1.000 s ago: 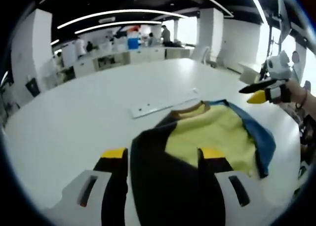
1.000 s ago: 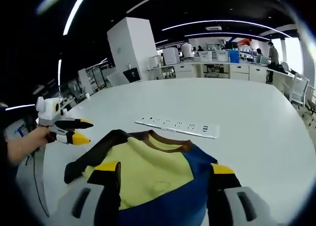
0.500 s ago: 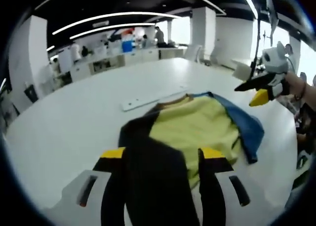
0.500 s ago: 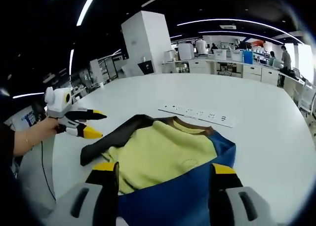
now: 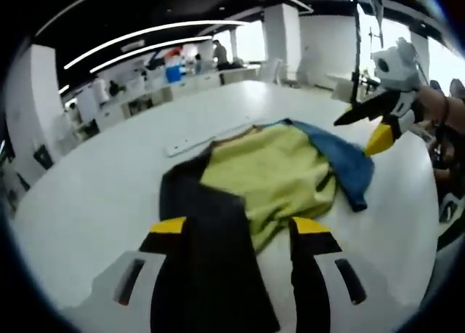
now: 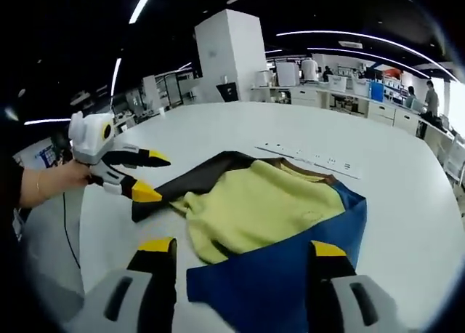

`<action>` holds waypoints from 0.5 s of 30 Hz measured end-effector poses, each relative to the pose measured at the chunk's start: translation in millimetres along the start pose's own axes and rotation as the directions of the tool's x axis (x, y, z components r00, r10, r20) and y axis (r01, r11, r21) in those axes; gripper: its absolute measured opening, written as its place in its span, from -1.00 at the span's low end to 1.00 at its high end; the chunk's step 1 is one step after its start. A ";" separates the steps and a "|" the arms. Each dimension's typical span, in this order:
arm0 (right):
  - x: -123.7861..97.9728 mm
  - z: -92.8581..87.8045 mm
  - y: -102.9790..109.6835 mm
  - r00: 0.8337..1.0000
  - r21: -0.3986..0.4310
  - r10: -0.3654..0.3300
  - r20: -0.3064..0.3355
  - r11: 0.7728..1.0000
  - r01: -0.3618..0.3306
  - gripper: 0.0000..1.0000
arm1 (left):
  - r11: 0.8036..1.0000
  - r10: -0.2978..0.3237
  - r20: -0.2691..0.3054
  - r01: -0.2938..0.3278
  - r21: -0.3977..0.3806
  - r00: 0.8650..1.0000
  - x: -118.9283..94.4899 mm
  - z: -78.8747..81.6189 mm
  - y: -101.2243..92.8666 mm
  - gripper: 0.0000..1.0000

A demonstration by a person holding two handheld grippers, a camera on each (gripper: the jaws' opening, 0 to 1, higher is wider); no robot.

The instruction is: Fold the garment on the visible template until the final outline fits inside the template.

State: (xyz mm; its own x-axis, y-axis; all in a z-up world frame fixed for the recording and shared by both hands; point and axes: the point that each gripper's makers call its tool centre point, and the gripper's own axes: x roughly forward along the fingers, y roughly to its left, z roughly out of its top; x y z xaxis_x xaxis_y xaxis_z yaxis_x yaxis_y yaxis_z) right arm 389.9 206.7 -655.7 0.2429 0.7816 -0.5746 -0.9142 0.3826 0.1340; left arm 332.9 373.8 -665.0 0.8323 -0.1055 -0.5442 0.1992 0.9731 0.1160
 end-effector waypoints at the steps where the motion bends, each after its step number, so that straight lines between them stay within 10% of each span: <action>1: 0.2 -4.3 4.8 1.000 -0.007 0.006 -0.008 1.000 -0.006 0.42 | 1.000 0.015 -0.019 -0.014 0.018 1.000 -0.9 -4.1 0.7 -0.01; 15: 4.5 -37.6 26.7 0.998 -0.089 -0.054 -0.043 0.995 0.050 0.27 | 0.996 0.092 -0.037 -0.093 -0.010 0.995 -5.4 -24.7 -6.2 -0.17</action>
State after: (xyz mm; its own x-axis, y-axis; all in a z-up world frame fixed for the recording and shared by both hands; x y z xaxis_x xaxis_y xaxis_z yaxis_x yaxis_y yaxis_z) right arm 354.4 201.9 -685.1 0.2777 0.7377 -0.6154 -0.9261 0.3758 0.0326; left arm 314.4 373.4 -683.3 0.8272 -0.0073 -0.5618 0.1158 0.9807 0.1578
